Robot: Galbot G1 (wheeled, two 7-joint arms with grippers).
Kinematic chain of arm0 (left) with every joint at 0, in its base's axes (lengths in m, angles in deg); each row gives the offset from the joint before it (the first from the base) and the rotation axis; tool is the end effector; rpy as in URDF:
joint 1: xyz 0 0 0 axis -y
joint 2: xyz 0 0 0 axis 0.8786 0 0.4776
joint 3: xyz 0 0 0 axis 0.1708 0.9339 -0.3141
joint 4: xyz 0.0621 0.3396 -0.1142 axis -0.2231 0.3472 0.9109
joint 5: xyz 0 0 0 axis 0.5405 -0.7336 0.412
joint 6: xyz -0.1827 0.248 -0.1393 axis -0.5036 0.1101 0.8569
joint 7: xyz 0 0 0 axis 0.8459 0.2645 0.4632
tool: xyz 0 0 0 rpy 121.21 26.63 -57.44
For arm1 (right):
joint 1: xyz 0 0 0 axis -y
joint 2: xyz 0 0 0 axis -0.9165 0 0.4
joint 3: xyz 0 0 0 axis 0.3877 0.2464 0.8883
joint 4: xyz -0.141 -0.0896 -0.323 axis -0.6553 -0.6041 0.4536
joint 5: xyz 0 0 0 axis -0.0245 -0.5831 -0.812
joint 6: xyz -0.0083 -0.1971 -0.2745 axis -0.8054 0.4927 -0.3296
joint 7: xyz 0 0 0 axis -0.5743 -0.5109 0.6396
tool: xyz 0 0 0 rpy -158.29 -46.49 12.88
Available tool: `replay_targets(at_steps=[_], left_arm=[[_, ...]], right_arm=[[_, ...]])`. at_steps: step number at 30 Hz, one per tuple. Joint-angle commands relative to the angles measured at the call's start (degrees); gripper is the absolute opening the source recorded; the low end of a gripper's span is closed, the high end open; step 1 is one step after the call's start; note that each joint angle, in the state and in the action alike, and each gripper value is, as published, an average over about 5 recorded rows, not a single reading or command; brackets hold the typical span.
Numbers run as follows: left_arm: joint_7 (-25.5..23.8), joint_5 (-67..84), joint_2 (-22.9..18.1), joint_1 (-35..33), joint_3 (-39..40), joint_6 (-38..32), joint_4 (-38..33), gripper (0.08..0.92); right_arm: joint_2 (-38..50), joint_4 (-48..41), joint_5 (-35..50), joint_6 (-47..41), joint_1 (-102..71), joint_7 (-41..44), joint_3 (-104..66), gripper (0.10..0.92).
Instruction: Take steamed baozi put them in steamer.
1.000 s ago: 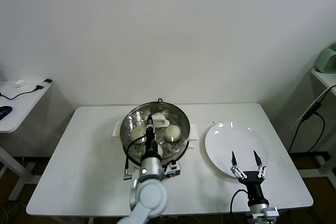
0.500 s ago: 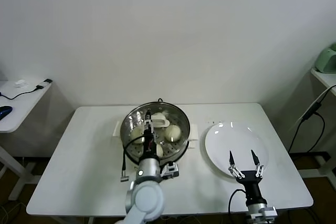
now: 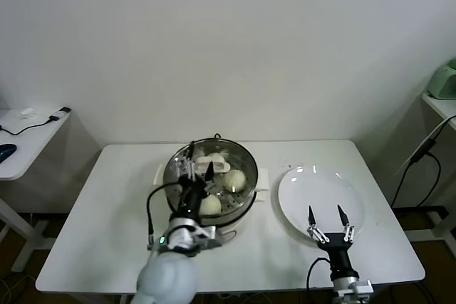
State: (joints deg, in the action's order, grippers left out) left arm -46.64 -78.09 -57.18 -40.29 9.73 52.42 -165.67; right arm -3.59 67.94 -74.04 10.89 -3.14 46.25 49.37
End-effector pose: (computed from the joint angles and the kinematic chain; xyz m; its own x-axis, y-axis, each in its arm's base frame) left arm 0.2159 -0.0742 -0.2539 -0.9944 0.0970 -0.0426 0.0138 0.5172 0.8558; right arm 0.1579 -0.0717 -0.4320 -0.9982 -0.0112 -0.0588 -0.0114 0.9999 0.0024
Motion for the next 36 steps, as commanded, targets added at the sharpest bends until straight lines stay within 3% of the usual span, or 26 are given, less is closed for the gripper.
replay_targets(at_steps=[1,5,8,16,25,36], left_arm=[[6.24,65.06,2.82,-8.34,-30.06,-18.91,-2.31,0.822],[4.78,80.37,8.56,-10.82,-39.52,-23.09,7.13,0.823],[3.98,83.2,11.33,-12.13,-41.1,-26.24,13.57,0.823],[1.76,82.26,11.5,-13.56,-40.0,-31.68,22.38,0.823],[0.31,76.94,10.22,-14.43,-34.61,-36.65,25.91,0.823],[0.08,75.07,9.54,-15.26,-31.4,-37.4,24.44,0.823]], right_arm=[[1.92,0.28,2.07,-1.23,0.24,-2.83,0.2,0.823],[2.57,-0.13,2.57,-1.27,0.72,-2.85,0.39,0.823],[2.49,-0.17,3.17,-1.36,1.03,-2.72,0.6,0.823],[2.47,-0.59,5.47,-2.25,1.65,-2.96,0.71,0.823],[2.69,-1.27,6.44,-4.12,1.34,-2.6,0.48,0.823],[2.72,-1.12,6.39,-4.04,0.31,-2.35,0.62,0.823]])
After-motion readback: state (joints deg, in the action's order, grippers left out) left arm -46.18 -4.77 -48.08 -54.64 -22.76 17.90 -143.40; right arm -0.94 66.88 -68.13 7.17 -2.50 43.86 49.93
